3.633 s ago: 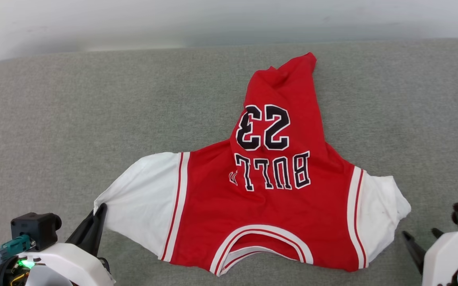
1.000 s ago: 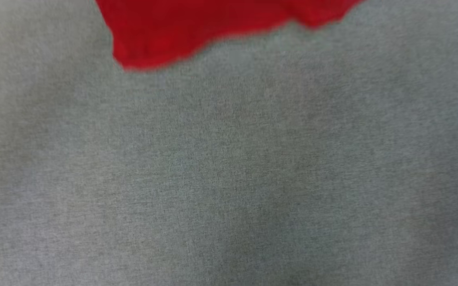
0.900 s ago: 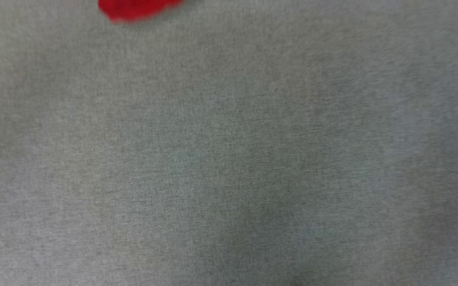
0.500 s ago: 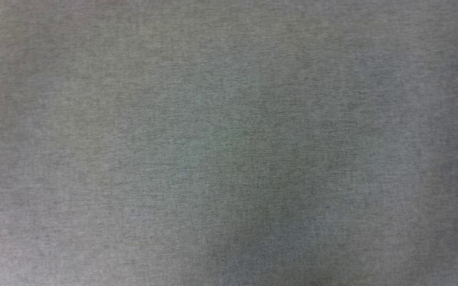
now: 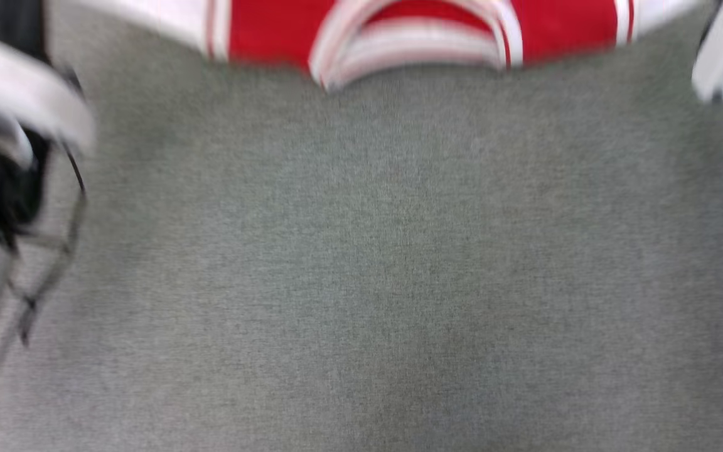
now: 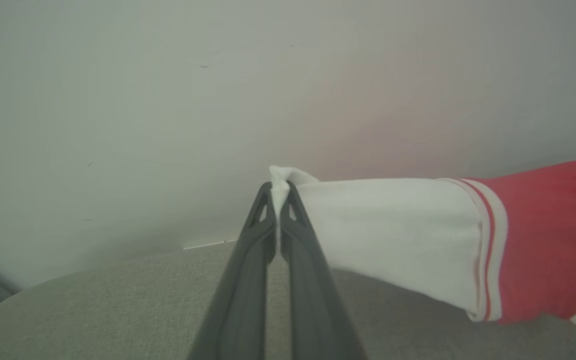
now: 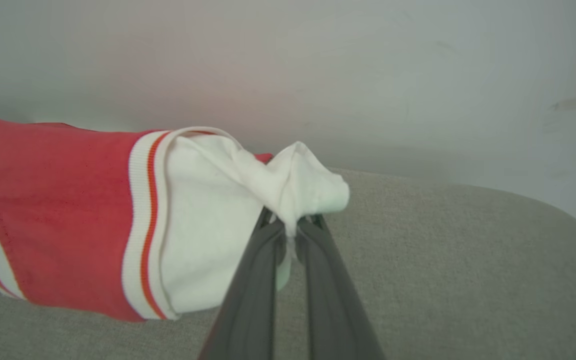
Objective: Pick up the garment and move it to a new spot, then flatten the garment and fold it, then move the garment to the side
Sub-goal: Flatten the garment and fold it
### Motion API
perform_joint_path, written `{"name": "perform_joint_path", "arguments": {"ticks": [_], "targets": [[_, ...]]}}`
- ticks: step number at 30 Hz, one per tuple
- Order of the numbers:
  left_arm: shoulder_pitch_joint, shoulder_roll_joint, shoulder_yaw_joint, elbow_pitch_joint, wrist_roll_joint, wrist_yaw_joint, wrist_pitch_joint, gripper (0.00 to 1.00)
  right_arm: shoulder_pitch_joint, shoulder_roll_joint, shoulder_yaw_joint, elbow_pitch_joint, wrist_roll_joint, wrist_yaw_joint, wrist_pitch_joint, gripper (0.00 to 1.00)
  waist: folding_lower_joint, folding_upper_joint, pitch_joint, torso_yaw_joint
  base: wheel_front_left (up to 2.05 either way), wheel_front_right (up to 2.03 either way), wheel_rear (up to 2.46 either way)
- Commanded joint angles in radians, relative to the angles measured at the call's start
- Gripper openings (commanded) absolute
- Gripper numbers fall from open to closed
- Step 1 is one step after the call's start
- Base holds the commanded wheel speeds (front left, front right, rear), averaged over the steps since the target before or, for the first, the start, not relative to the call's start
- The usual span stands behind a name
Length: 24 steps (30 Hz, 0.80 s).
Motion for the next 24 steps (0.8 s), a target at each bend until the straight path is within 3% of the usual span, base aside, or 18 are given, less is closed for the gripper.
{"name": "perform_joint_path", "arguments": {"ticks": [1, 12, 24], "targets": [[0.062, 0.014, -0.015, -0.006, 0.0, 0.009, 0.005, 0.0, 0.047, -0.022, 0.017, -0.009, 0.025, -0.001, 0.027, 0.0, -0.0001, 0.0, -0.061, 0.005, 0.0, 0.0, 0.0], [0.42, 0.108, -0.113, -0.075, -0.048, 0.036, 0.103, 0.0, 0.353, -0.14, 0.053, -0.115, 0.167, -0.002, 0.243, 0.0, -0.0001, 0.0, -0.219, 0.01, 0.0, 0.0, 0.0], [0.693, 0.202, -0.154, -0.256, -0.132, 0.1, 0.178, 0.0, 0.663, -0.182, -0.015, -0.275, 0.272, -0.002, 0.426, 0.0, -0.0001, 0.0, -0.318, 0.012, 0.0, 0.0, 0.0]]}}
